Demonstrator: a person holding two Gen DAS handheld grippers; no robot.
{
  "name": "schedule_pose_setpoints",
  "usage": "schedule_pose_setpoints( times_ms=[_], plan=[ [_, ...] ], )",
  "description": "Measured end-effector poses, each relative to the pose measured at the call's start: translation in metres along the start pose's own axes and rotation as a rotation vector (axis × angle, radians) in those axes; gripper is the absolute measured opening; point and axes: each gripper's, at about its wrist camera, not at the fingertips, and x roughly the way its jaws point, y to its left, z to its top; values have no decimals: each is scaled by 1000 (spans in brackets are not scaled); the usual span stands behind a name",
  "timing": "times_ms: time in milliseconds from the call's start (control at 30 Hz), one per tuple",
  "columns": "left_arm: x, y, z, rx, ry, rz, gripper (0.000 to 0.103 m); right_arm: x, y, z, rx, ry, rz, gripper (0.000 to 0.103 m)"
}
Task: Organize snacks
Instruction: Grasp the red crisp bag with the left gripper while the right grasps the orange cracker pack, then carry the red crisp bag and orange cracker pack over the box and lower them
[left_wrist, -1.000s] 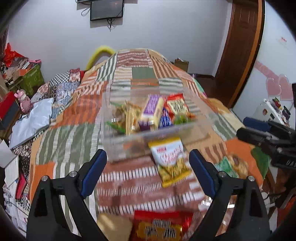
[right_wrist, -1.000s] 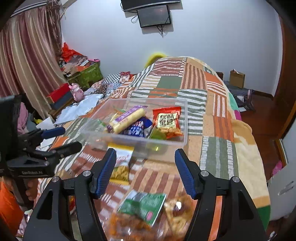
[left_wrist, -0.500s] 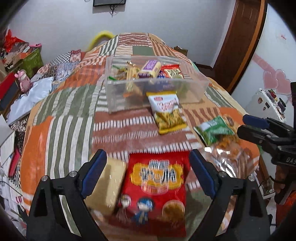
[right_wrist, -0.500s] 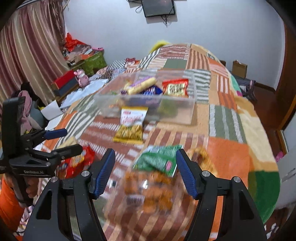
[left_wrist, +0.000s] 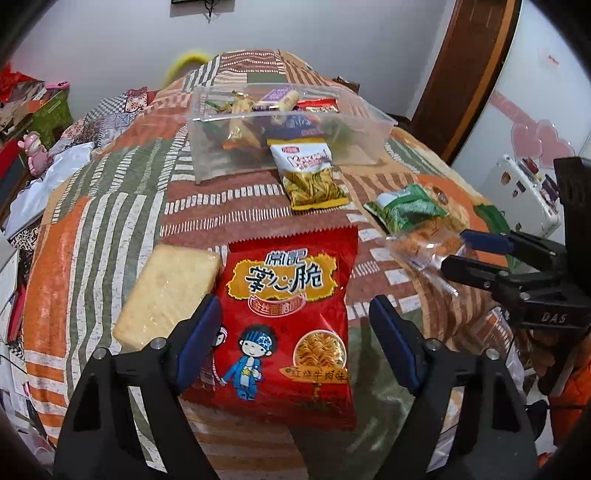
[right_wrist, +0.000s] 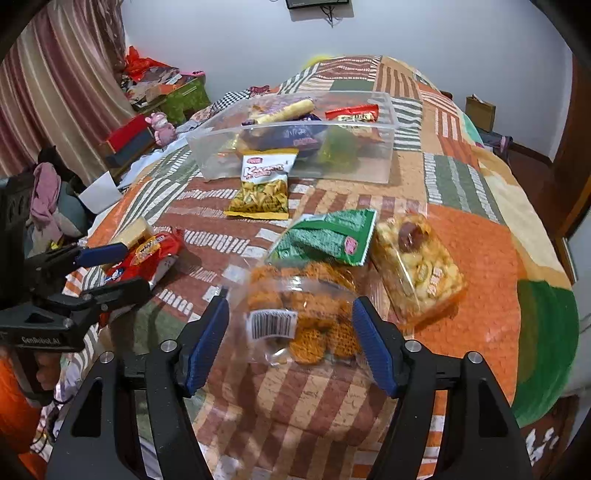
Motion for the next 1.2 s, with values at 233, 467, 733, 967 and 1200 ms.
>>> schedule_pose_setpoints(
  times_ms=[233,467,733,967,1200],
  plan=[
    [14,-2,-3,27,11,41,83,6,-1,0,10,0,4,77],
    [23,14,1,-42,11,12,84,14,-7,2,36,7,17,88],
    [25,25,3,-86,3,25,56,26,-14,7,68,34,50,95],
    [23,23,2,-72,-8,41,50,29,-15,7,73,32,55,88],
    [18,15,6,-55,-26,20,49,25,-15,9,80,11,62,74]
  ],
)
